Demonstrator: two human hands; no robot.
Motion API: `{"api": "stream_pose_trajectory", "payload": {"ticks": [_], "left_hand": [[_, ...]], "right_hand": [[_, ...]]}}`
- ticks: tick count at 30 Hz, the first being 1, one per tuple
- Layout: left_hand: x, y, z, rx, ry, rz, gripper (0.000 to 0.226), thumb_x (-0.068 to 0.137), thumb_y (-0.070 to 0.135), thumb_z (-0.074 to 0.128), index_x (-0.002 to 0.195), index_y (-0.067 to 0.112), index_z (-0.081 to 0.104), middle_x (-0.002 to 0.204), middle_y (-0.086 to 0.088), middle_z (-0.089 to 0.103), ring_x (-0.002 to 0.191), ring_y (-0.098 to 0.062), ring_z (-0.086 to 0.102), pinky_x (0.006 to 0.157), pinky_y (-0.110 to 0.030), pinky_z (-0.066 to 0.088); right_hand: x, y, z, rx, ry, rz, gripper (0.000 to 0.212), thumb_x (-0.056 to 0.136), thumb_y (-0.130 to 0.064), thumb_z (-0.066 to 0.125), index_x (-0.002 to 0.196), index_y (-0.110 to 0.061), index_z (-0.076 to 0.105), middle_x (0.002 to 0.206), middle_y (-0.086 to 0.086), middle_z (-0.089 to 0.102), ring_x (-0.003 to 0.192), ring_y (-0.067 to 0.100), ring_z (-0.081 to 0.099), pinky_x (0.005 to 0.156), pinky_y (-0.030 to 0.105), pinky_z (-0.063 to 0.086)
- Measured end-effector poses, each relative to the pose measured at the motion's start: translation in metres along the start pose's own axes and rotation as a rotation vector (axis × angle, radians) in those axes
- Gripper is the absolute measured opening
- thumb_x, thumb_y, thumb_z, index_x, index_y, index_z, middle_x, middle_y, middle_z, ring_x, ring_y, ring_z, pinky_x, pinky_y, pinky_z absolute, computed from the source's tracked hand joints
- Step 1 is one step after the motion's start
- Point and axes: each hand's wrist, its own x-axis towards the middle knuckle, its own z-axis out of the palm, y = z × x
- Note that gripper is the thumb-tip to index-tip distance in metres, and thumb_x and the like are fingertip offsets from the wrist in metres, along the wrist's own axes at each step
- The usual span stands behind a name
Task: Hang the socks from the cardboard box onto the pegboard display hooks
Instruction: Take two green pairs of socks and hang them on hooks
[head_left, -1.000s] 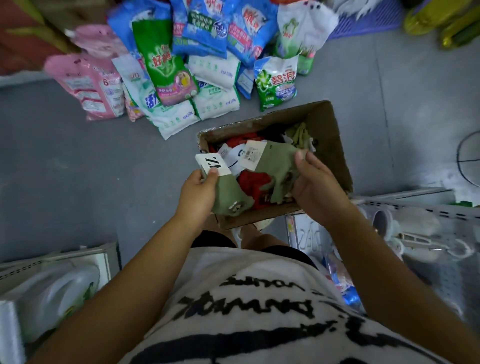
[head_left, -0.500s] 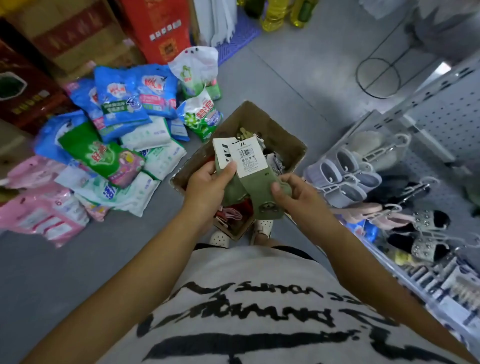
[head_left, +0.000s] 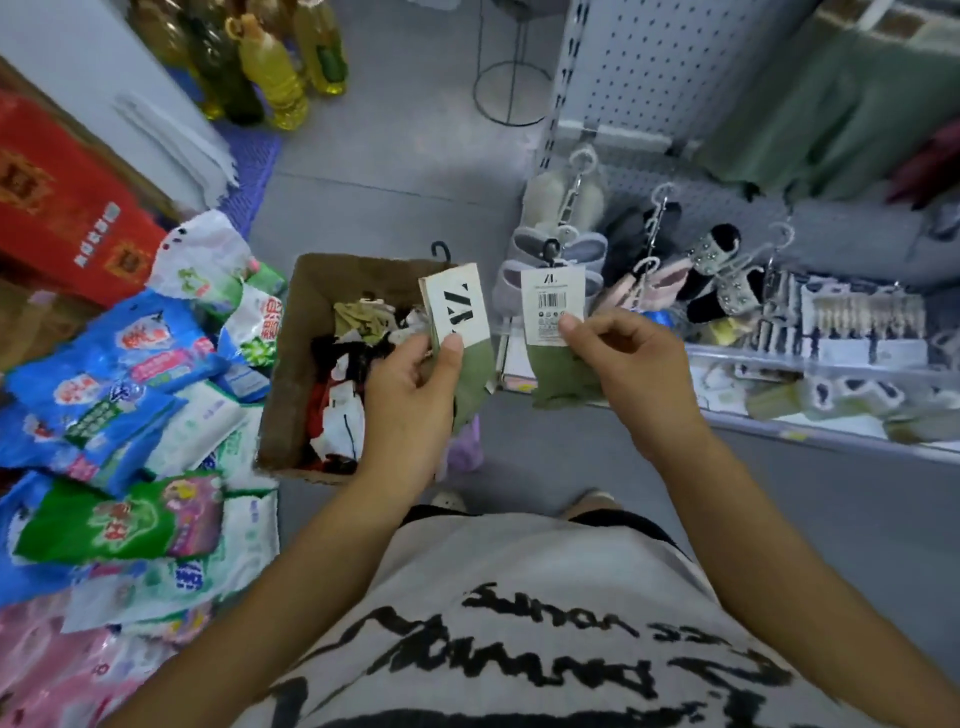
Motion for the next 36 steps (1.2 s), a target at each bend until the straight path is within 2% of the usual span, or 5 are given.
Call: {"api": "stream_pose_trajectory", "payload": {"ticks": [5,11,17,20,36], "left_hand": [[-0.022,0.014,0.079,-0.038,-0.216,-0.111,0.019,0.104,0.035,0.056,0.099,0.029,0.074,0.102,-0.002,0.079,0.101,-0.029,0.073,0.090,-0.052,0.059],[-0.065,0.007,0.187,-0.002,-0.446,-0.115,0.025,0.094,0.043,0.068,0.107,0.022,0.074,0.099,-0.002,0.080,0.095,-0.021,0.077,0.081,-0.043,0.062],[-0.130,-0.011,0.314,0.047,-0.598,-0.110,0.023,0.096,0.033,0.069,0.104,0.012,0.075,0.101,-0.008,0.078,0.092,-0.028,0.075,0.088,-0.057,0.059],[-0.163,-0.006,0.375,0.009,-0.710,-0.100,0.015,0.099,0.026,0.066,0.105,0.018,0.077,0.099,-0.004,0.080,0.090,-0.022,0.078,0.071,-0.033,0.062],[-0.193,0.147,0.609,-0.091,-0.795,0.298,0.012,0.096,0.025,0.069,0.103,0.031,0.078,0.105,0.001,0.080,0.097,-0.020,0.076,0.089,-0.046,0.061]], "right_hand": [[-0.027,0.000,-0.044,-0.134,0.071,-0.113,0.016,0.089,-0.019,0.076,0.075,-0.011,0.075,0.065,-0.010,0.064,0.061,-0.002,0.055,0.063,0.008,0.041],[-0.064,0.021,-0.166,-0.075,0.116,-0.022,0.028,0.098,-0.024,0.064,0.091,0.000,0.078,0.097,0.013,0.067,0.102,0.029,0.064,0.093,0.050,0.054],[-0.116,0.048,-0.312,-0.066,0.388,0.009,0.012,0.086,-0.028,0.079,0.088,-0.017,0.076,0.089,0.000,0.067,0.078,0.013,0.060,0.075,0.029,0.053],[-0.134,0.055,-0.379,-0.029,0.492,0.039,0.026,0.082,-0.032,0.083,0.099,-0.017,0.071,0.093,-0.006,0.069,0.082,0.005,0.061,0.075,0.020,0.054],[-0.099,-0.033,-0.613,0.276,0.700,-0.248,0.015,0.091,-0.022,0.074,0.096,-0.010,0.067,0.090,0.003,0.079,0.085,0.019,0.076,0.074,0.033,0.062]]}}
